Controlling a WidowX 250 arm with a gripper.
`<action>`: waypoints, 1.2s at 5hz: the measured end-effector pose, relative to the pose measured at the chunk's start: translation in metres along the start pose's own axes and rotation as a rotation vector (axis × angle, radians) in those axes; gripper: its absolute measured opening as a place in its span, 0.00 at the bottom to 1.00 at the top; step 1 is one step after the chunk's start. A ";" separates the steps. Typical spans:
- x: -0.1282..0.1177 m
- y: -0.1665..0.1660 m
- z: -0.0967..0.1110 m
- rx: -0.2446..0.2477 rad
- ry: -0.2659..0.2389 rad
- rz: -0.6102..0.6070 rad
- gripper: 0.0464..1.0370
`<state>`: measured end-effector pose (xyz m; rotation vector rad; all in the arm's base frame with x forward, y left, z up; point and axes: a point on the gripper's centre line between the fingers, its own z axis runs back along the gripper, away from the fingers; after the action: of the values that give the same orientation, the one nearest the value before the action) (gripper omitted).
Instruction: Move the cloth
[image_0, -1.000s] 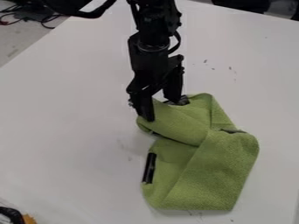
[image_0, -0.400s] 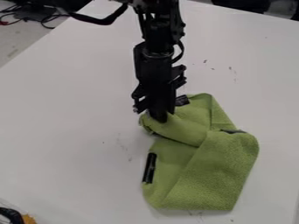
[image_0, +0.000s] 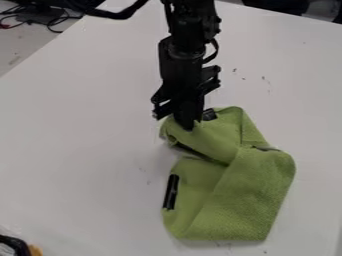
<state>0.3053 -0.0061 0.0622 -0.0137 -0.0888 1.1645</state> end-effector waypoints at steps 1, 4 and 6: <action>-0.005 -0.019 0.018 -0.002 -0.081 -0.093 0.01; -0.029 -0.098 0.031 -0.028 -0.147 -0.326 0.01; -0.041 -0.126 0.007 -0.001 -0.107 -0.443 0.01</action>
<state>0.4038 -0.0941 0.0741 0.0652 -0.1777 0.7221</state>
